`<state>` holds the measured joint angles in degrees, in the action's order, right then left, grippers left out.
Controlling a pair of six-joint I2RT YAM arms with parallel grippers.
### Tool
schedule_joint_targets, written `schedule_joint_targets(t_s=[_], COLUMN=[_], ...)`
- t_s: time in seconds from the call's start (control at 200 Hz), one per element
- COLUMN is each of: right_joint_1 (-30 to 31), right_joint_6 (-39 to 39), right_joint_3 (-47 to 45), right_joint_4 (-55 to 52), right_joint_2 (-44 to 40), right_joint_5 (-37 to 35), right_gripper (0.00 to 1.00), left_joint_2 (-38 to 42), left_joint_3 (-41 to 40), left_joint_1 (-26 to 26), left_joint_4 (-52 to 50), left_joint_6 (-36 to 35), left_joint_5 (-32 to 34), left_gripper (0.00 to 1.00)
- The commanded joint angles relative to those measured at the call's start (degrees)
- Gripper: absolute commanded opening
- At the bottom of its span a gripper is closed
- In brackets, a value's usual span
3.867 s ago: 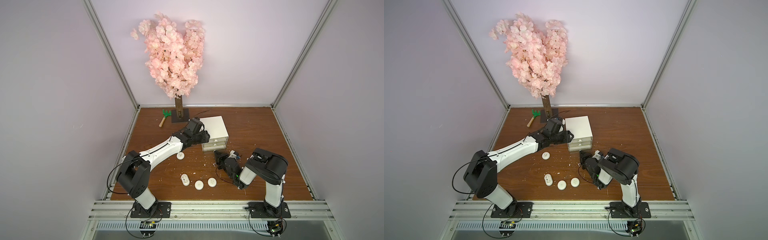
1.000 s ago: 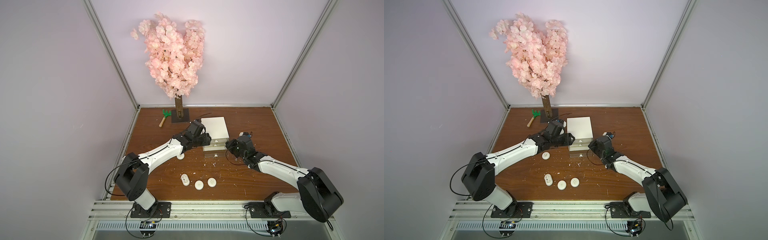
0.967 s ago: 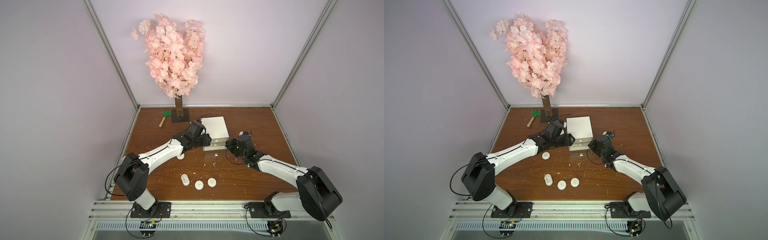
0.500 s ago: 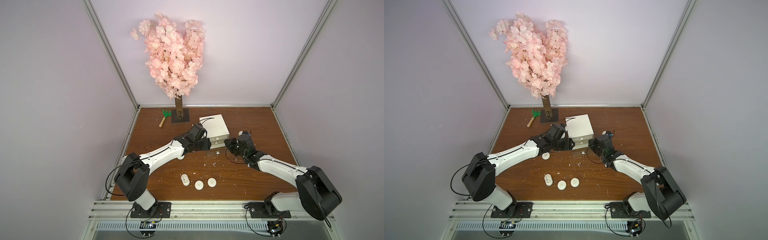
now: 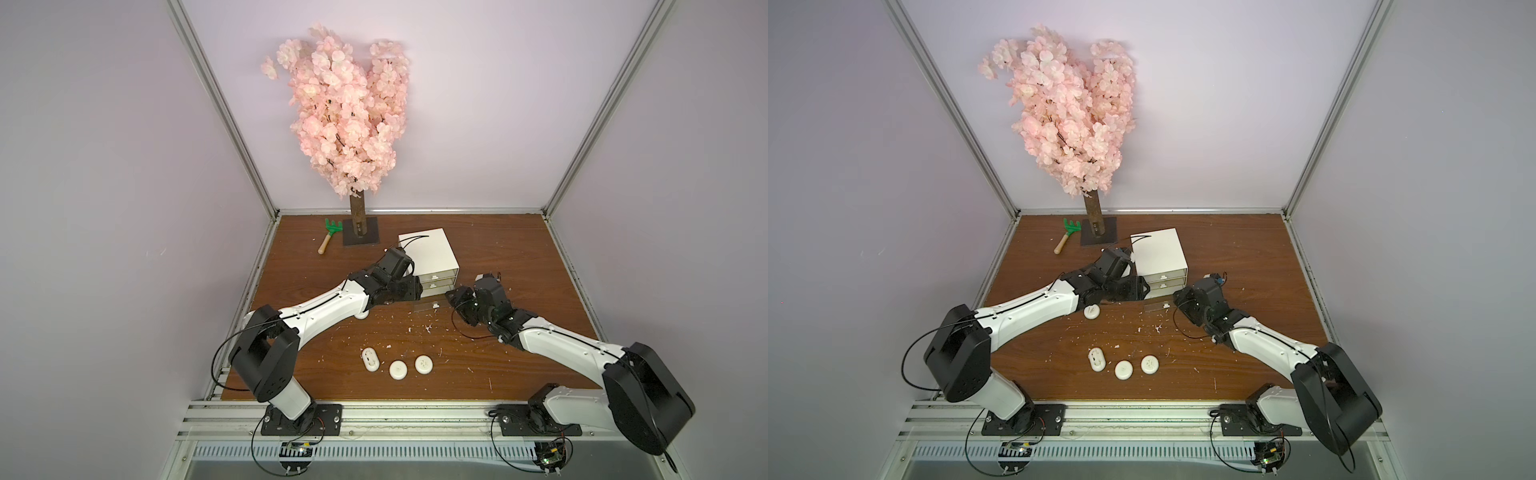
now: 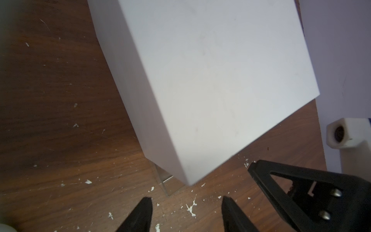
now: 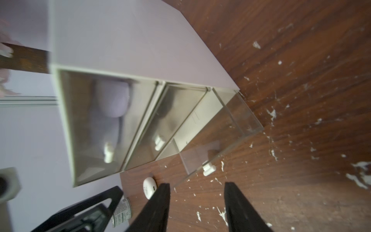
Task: Put the bluetooth earphones in the drawer according to color
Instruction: Adjust the storage box at the center of the board, then open the drawer in the storage box.
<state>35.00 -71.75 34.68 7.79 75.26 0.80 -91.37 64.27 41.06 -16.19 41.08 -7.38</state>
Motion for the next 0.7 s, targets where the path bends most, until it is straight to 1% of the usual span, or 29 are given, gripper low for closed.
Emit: schedule_joint_targets(t_s=[0.0, 0.11, 0.27, 0.425, 0.591, 0.696], right_joint_1=[1.3, 1.9, 1.9, 1.8, 1.9, 1.9], right_joint_6=[0.5, -1.0, -2.5, -3.1, -4.0, -4.3], right_joint_3=[4.3, 6.9, 9.2, 11.0, 12.7, 14.0], right_joint_4=[-4.0, -7.9, -9.7, -10.3, -10.6, -11.7], right_joint_2=[1.0, 2.0, 3.6, 6.7, 9.6, 10.5], right_joint_5=[0.0, -1.8, -2.7, -1.5, -0.9, -1.8], right_gripper=[0.58, 0.64, 0.65, 0.65, 0.67, 0.68], left_joint_2=[1.5, 3.3, 5.2, 6.7, 3.2, 0.3], left_joint_3=[1.4, 1.6, 3.5, 5.0, 8.3, 10.3], left_joint_1=[0.5, 0.4, 0.5, -0.2, -3.3, -4.7], left_joint_4=[-1.8, -3.3, -5.6, -5.3, -6.0, -6.5], left_joint_6=[-1.6, -2.1, -2.8, -3.4, -4.7, -5.4], left_joint_5=[1.6, 3.0, 5.4, 7.6, 5.2, 4.1], left_gripper=[0.6, 0.61, 0.64, 0.66, 0.68, 0.68])
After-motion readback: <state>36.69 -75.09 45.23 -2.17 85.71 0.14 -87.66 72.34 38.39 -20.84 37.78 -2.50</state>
